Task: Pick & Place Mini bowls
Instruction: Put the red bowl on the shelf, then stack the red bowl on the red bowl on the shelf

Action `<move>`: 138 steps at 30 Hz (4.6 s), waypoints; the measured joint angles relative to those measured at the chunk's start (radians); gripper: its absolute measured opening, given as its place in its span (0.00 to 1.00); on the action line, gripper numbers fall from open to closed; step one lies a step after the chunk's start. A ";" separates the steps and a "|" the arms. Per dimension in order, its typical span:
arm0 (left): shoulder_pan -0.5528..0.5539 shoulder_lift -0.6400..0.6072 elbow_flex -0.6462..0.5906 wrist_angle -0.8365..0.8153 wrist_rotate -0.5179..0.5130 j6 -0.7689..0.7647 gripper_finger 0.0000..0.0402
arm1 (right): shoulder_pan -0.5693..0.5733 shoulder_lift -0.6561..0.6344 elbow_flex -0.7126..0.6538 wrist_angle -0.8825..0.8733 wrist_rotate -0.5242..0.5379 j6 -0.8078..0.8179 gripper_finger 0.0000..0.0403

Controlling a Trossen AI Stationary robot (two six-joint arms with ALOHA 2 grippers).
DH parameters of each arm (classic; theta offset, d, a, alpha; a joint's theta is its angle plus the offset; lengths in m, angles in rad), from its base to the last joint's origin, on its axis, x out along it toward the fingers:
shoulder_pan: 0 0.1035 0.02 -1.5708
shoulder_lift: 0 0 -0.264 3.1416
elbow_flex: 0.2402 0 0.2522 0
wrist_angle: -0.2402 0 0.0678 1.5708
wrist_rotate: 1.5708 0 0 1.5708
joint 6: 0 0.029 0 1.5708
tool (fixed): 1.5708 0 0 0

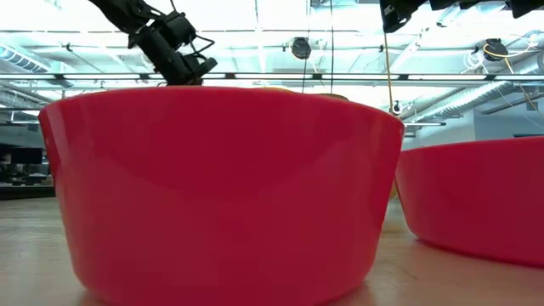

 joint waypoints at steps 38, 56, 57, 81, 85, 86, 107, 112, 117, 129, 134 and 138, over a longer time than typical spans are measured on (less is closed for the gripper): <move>-0.031 -0.077 0.039 0.055 0.018 0.028 0.33 | 0.000 0.000 0.000 0.000 0.000 0.000 0.22; -0.625 -0.168 0.016 -0.009 0.142 0.136 0.32 | 0.000 0.000 0.000 0.000 0.000 0.000 0.22; -0.667 -0.168 0.016 -0.015 0.111 0.143 0.32 | 0.000 0.000 0.000 0.003 0.000 0.000 0.22; -1.211 -0.096 -0.214 0.105 -0.358 -0.151 0.32 | 0.000 0.000 0.000 0.248 -0.003 0.137 0.22; -1.230 -0.094 -0.299 0.241 -0.362 -0.162 0.32 | 0.000 0.000 0.000 0.254 -0.004 0.253 0.22; -1.235 -0.094 -0.318 0.278 -0.363 -0.159 0.32 | 0.000 0.000 0.000 0.244 -0.004 0.267 0.22; -1.283 0.102 -0.468 0.742 -0.287 -0.225 0.40 | 0.070 0.020 0.001 0.057 -0.208 0.283 0.22; -1.283 0.174 -0.465 0.814 -0.216 -0.288 0.51 | 0.079 0.020 0.000 0.053 -0.206 0.281 0.22; -1.283 0.248 -0.450 0.864 -0.211 -0.375 0.61 | 0.079 0.019 0.000 0.049 -0.206 0.281 0.22; -1.302 0.394 -0.324 0.862 -0.160 -0.377 0.68 | 0.079 0.019 0.000 0.031 -0.206 0.281 0.22; -1.308 0.403 -0.310 0.857 -0.193 -0.305 0.68 | 0.079 0.019 0.000 0.029 -0.206 0.281 0.22; -1.309 0.403 -0.310 0.835 -0.254 -0.280 0.68 | 0.079 0.019 0.000 0.028 -0.206 0.281 0.22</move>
